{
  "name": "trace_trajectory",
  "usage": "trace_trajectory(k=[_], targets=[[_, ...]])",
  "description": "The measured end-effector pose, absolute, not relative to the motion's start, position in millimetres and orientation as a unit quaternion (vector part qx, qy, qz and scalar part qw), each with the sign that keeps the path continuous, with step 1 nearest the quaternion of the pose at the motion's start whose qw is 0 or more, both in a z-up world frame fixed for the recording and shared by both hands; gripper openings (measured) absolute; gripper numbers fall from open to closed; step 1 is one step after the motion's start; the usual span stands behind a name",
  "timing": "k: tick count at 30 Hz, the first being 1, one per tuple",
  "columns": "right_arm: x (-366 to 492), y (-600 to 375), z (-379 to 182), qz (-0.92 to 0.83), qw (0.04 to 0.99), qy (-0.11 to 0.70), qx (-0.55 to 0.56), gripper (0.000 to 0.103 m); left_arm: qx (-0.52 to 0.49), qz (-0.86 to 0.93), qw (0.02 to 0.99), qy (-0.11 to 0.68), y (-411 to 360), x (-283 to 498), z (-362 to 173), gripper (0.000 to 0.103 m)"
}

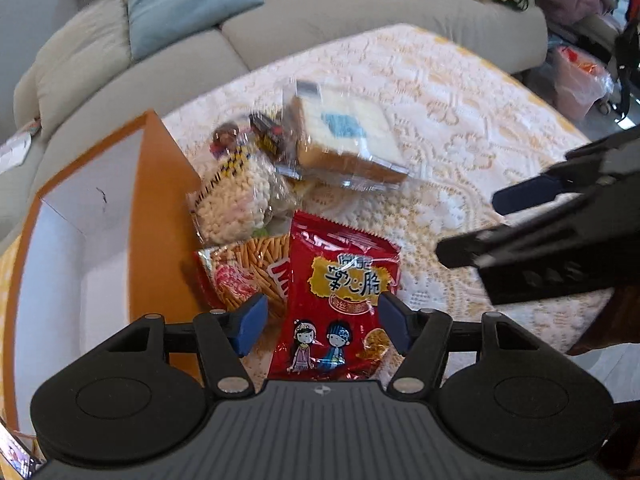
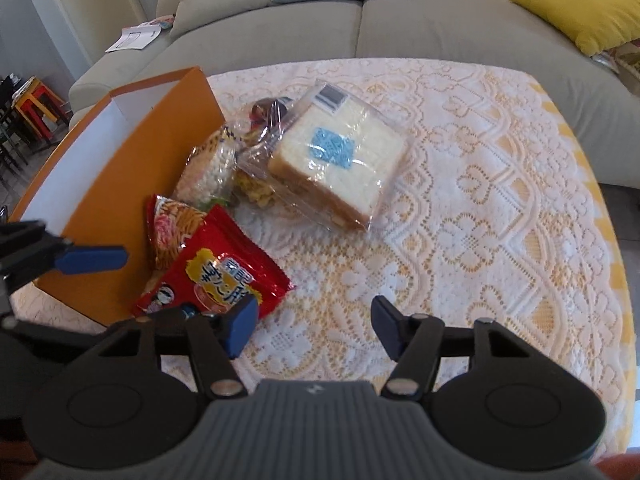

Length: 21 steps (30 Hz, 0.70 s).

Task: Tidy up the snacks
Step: 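Reach the left gripper to the red chip bag and close on it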

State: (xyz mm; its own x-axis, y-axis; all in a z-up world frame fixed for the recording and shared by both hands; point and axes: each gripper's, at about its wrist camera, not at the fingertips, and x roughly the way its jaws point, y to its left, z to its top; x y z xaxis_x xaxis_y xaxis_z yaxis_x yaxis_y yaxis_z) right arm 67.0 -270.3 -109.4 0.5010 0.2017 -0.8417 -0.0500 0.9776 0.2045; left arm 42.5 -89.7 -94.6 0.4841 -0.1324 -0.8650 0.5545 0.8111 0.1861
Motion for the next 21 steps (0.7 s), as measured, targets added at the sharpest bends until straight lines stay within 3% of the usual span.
trace_trajectory(k=[11,15,19,21], targets=[[81.4,-268.2,-142.5,0.113,0.842,0.518,0.101,0.056,0.211,-0.211,0.796,0.527,-86.2,66.2,-129.4,0.075],[88.4,-265.5,-151.0,0.123,0.835,0.525,0.113,0.042,0.195,-0.220,0.791,0.537,-84.3,71.8,-135.0,0.077],[91.9,-263.0,-155.2,0.129,0.832,0.524,0.127,0.027,0.190,-0.227,0.793,0.533,-83.7,70.0,-132.5,0.065],[92.3,-262.2,-156.3,0.130,0.833,0.523,0.128,0.026,0.191,-0.230,0.796,0.526,-83.8,65.4,-127.8,0.058]])
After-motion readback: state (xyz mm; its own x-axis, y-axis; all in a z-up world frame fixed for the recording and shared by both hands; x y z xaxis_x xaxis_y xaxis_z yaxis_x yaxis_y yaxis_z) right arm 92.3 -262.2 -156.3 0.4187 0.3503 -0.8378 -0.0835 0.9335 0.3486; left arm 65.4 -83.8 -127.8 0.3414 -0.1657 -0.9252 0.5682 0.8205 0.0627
